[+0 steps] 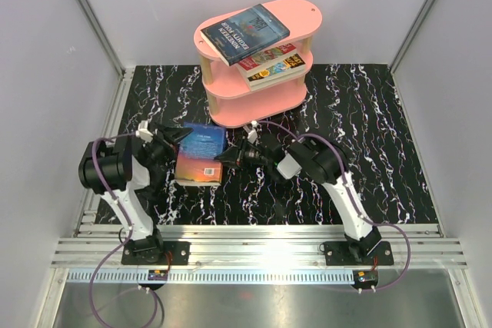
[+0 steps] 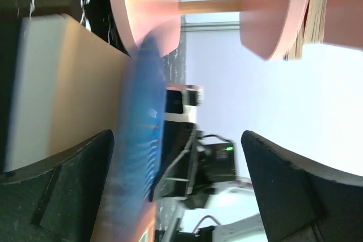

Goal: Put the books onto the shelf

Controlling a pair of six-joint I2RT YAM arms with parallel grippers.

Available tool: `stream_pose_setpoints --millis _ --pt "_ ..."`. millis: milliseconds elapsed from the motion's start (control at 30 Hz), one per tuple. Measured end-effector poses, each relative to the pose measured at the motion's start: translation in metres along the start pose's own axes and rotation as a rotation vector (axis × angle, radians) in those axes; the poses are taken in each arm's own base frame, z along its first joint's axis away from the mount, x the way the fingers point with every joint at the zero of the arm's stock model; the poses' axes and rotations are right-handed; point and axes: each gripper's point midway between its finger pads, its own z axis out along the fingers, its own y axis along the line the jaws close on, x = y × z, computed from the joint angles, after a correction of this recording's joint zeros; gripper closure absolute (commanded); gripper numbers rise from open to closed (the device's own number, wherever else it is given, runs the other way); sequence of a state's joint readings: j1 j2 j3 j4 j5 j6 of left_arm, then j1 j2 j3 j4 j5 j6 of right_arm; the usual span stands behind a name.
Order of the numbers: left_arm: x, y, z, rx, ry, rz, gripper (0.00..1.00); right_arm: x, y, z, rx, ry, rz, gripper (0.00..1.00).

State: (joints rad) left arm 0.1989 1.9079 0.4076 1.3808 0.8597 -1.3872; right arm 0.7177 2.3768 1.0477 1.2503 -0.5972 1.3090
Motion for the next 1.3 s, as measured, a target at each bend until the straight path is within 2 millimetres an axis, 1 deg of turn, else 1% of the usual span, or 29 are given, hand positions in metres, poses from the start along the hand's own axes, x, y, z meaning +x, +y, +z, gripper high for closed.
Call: stream_pose_setpoints --millis 67,167,267,367,433,533,600,700,733,767,833,900,967,1000,1033,1067,1133,1200,1267,1300 --pt "0.006 -0.004 -0.01 -0.009 -0.016 0.037 0.01 0.007 0.006 -0.014 0.048 0.008 -0.036 1.0" --pt "0.01 -0.019 -0.022 0.005 -0.059 0.137 0.01 0.014 0.032 -0.035 0.078 0.017 -0.12 1.0" --pt "0.006 -0.037 -0.029 0.04 -0.118 0.266 0.01 0.018 0.069 -0.056 0.088 0.019 -0.222 1.0" --pt "-0.003 -0.049 -0.032 0.059 -0.168 0.363 0.01 0.021 0.111 -0.078 0.085 0.012 -0.324 1.0" --pt "-0.007 -0.05 -0.033 0.057 -0.193 0.4 0.01 0.022 0.138 -0.091 0.081 -0.001 -0.379 1.0" --pt "-0.012 -0.047 -0.034 0.04 -0.217 0.416 0.01 0.024 0.183 -0.113 0.066 -0.021 -0.457 1.0" --pt "-0.014 -0.04 -0.033 0.024 -0.219 0.405 0.01 0.022 0.221 -0.123 0.047 -0.037 -0.508 1.0" --pt "-0.012 -0.019 -0.031 -0.023 -0.205 0.342 0.01 0.009 0.29 -0.132 0.001 -0.092 -0.597 1.0" --pt "-0.01 -0.01 -0.031 -0.043 -0.198 0.308 0.01 0.003 0.314 -0.135 -0.014 -0.118 -0.624 1.0" --pt "-0.008 -0.001 -0.031 -0.064 -0.19 0.272 0.01 -0.003 0.334 -0.136 -0.026 -0.143 -0.646 1.0" --pt "-0.003 0.016 -0.032 -0.106 -0.174 0.199 0.01 -0.018 0.384 -0.141 -0.066 -0.205 -0.701 1.0" --pt "-0.001 0.024 -0.032 -0.127 -0.166 0.156 0.01 -0.034 0.431 -0.144 -0.111 -0.275 -0.747 1.0" --pt "0.0 0.026 -0.032 -0.132 -0.164 0.146 0.01 -0.055 0.47 -0.149 -0.146 -0.366 -0.773 1.0" --pt "0.0 0.026 -0.032 -0.131 -0.164 0.145 0.01 -0.065 0.48 -0.152 -0.155 -0.408 -0.775 1.0" --pt "0.0 0.025 -0.032 -0.131 -0.164 0.146 0.01 -0.08 0.489 -0.156 -0.157 -0.464 -0.766 1.0" --pt "0.0 0.025 -0.032 -0.131 -0.164 0.146 0.01 -0.095 0.493 -0.159 -0.152 -0.52 -0.75 1.0" --pt "0.0 0.025 -0.032 -0.131 -0.163 0.149 0.01 -0.132 0.492 -0.162 -0.119 -0.644 -0.698 1.0" --pt "-0.001 0.023 -0.032 -0.126 -0.164 0.161 0.01 -0.17 0.48 -0.16 -0.077 -0.763 -0.629 1.0" --pt "-0.002 0.018 -0.032 -0.115 -0.167 0.182 0.01 -0.205 0.454 -0.154 -0.014 -0.865 -0.552 1.0" --pt "-0.002 0.015 -0.032 -0.108 -0.169 0.195 0.01 -0.223 0.436 -0.15 0.031 -0.913 -0.509 1.0"
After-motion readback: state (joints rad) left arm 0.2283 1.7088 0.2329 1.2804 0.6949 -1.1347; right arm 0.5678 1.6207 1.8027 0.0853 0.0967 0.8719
